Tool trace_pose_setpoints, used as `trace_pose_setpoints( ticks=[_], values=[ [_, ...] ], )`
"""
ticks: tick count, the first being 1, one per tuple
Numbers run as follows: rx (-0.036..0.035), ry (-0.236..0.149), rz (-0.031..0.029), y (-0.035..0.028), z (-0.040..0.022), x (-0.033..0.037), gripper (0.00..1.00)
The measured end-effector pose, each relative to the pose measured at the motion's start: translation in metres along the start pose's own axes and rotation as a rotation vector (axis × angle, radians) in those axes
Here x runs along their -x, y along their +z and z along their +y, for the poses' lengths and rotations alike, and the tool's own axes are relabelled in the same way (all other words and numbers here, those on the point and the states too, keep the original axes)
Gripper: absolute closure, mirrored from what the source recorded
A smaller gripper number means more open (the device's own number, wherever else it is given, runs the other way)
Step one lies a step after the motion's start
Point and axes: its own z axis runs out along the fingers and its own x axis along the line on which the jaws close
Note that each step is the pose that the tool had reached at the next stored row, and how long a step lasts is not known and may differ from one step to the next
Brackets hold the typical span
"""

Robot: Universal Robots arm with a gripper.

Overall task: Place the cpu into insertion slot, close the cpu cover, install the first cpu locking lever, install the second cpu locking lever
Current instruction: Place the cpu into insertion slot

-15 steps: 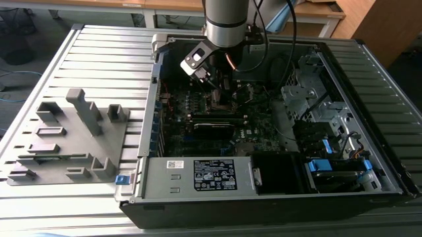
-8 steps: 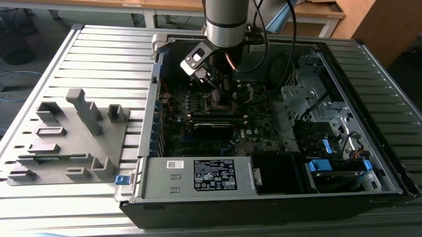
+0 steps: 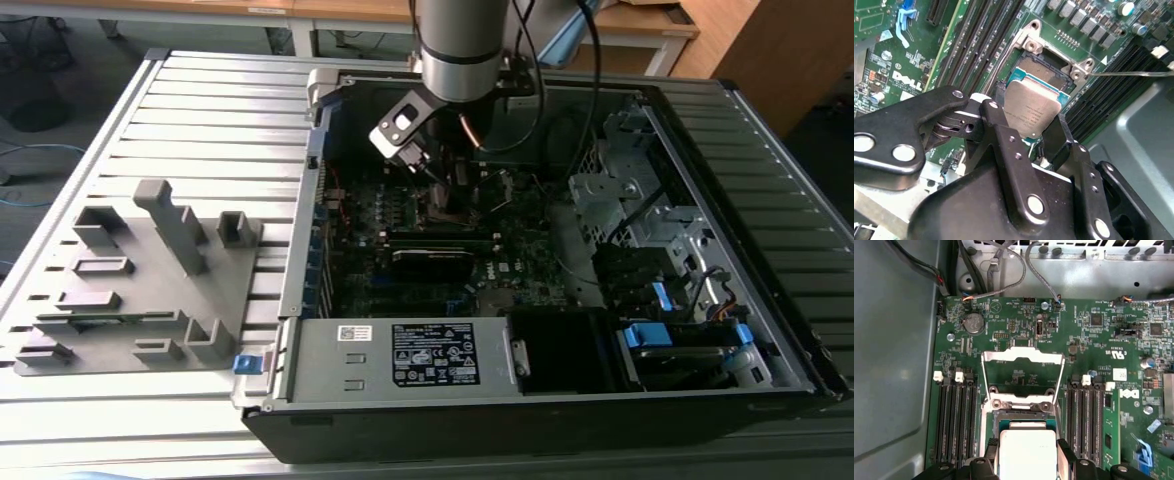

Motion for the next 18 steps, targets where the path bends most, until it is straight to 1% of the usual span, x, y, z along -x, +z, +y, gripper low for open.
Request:
trace_pose_setpoints(
  ticks=[2,8,10,14,18],
  values=[
    [0.0000,0.000,0.0003,0.0019,0.0012,0.0001,0.46],
    [0.0000,0.000,0.0007,0.0108,0.0005,0.0003,0.46],
    [0.0000,0.000,0.0032,0.0122,0.0003,0.0003,0.46],
    [0.0003,0.001,0.0063,0.0138,0.0001,-0.0005,0.46],
    [0.0003,0.004,0.0070,0.0163,-0.0014,-0.0008,0.46]
  ],
)
